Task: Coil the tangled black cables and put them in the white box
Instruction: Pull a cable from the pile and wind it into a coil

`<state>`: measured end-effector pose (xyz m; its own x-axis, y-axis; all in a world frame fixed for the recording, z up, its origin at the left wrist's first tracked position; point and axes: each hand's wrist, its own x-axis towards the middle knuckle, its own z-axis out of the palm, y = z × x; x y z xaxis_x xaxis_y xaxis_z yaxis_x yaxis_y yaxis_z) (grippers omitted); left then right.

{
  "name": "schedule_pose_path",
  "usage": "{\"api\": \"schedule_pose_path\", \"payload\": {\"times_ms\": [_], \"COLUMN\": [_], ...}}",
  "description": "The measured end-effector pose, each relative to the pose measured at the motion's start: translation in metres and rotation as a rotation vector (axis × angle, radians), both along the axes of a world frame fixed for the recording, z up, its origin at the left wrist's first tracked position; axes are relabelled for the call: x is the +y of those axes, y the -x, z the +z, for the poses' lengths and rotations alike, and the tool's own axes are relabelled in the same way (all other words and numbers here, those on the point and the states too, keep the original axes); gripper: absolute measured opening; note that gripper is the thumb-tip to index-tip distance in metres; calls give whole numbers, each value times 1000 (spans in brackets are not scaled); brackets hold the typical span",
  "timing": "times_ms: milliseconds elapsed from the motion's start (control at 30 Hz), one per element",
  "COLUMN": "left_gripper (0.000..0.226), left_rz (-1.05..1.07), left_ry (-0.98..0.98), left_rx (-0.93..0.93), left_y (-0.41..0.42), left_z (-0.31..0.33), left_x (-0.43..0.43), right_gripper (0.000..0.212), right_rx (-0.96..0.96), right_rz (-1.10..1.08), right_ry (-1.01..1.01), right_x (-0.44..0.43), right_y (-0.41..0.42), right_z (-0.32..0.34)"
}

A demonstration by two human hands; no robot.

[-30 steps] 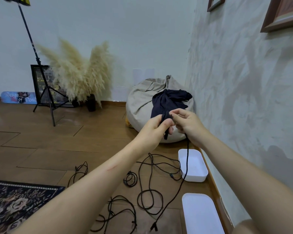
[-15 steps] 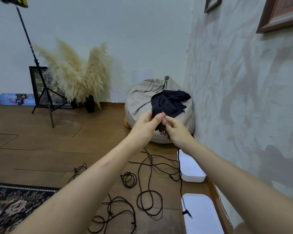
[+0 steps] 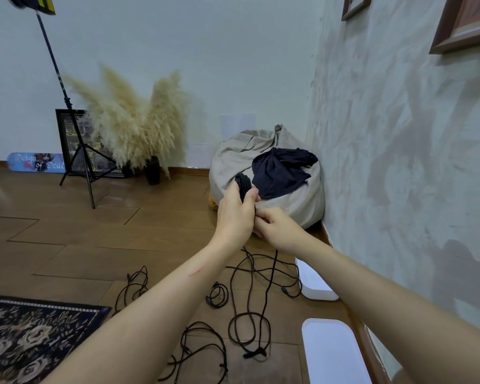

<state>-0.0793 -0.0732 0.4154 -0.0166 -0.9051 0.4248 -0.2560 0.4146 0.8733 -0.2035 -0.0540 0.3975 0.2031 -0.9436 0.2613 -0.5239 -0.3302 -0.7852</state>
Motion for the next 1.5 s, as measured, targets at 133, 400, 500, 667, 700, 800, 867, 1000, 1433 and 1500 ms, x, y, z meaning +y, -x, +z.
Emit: {"api": "schedule_pose_path", "payload": {"times_ms": [133, 400, 500, 667, 700, 800, 867, 1000, 1433, 1500], "left_gripper": [19, 18, 17, 18, 19, 22, 23, 12, 17, 15], "left_rz": [100, 90, 58, -58, -101, -247, -341, -470, -384, -389], "left_ry": [21, 14, 26, -51, -66, -91, -116, -147, -118, -117], "left_rx": [-50, -139, -223, -291, -299, -291, -286, -368, -461, -441], "left_y": [-1, -11, -11, -11, -10, -7, -5, -6, 1, 1], "left_z": [-1, -11, -16, -22, -23, -22, -20, -21, -31, -30], "left_x": [0, -8, -10, -14, -14, -10, -7, -4, -1, -1], "right_gripper": [26, 28, 28, 27, 27, 28, 28, 24, 15, 16], "right_rx": [-19, 19, 26, 25, 4, -10, -5, 11, 95, 115], "right_rz": [28, 51, 34, 25, 18, -23, -39, -68, -139, -141], "right_ry": [-69, -49, -58, -49, -52, -40, -23, -13, 107, 124], "right_x": [1, 8, 11, 17, 17, 17, 15, 12, 3, 3], "right_y": [-4, 4, 12, 22, 24, 32, 38, 48, 56, 56], "right_z": [1, 14, 19, 21, 21, 21, 19, 18, 13, 14]}}
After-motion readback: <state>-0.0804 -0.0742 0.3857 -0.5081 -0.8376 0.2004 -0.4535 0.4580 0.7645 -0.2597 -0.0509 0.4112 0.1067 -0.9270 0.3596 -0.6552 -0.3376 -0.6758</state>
